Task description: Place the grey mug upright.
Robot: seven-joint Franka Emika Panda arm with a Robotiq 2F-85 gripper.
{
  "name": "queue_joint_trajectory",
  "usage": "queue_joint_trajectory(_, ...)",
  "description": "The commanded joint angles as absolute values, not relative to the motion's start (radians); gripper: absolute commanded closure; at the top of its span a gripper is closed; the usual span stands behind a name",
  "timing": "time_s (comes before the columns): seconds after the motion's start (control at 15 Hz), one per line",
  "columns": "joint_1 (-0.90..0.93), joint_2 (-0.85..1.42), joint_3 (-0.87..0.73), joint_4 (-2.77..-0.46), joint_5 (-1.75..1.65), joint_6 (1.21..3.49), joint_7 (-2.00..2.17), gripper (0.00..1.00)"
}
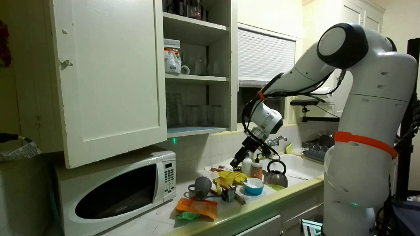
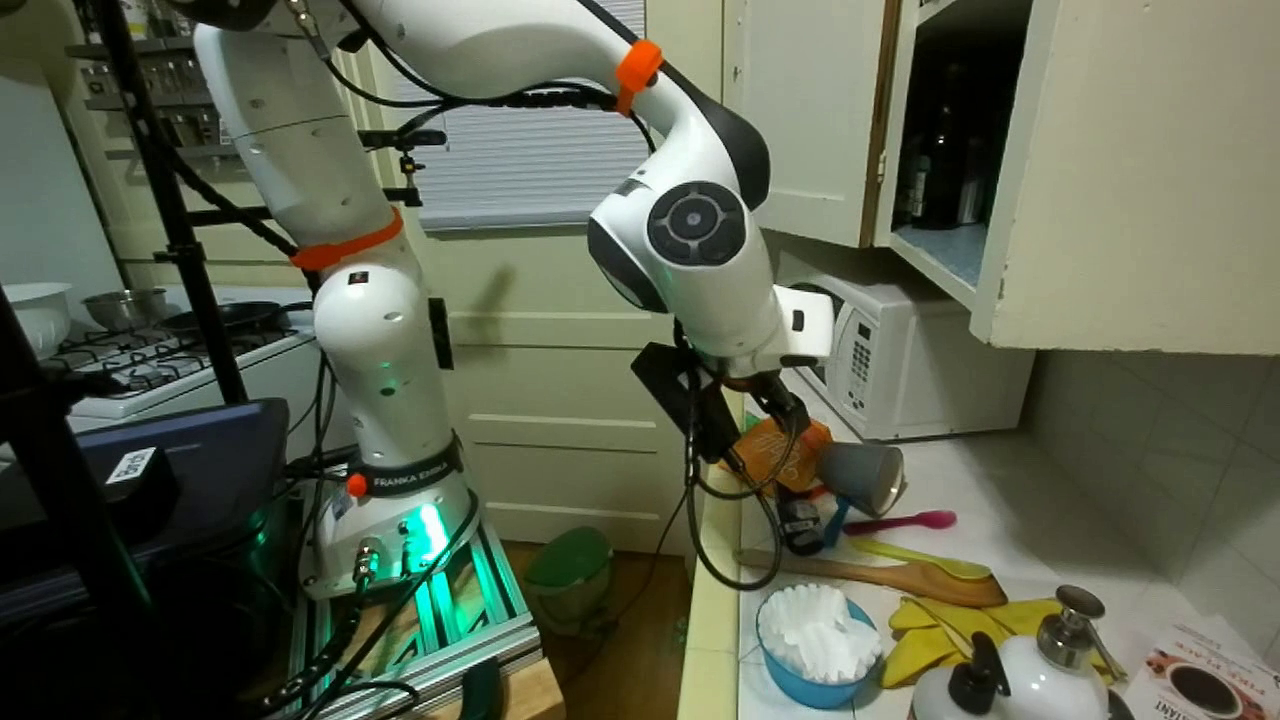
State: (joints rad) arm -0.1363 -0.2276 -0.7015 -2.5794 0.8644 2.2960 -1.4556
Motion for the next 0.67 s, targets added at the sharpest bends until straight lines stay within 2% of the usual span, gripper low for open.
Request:
queue_joint_trajectory(0.0,-0.185,-0.11,-0.713,-2.552,1.095,2.242,-1.553,0.0)
queue_joint_trajectory(0.47,-0.309,0.177,-0.626,-2.392,1.179,2.098,-1.571,0.0)
queue_joint_trajectory(0.53,-0.324,0.069,-0.614,-2.461,1.155,2.137,-1.564,0.0)
queue_joint_trajectory(0.6,-0.334,0.104,-0.597,-2.439,1.153,2.138,-1.562,0.0)
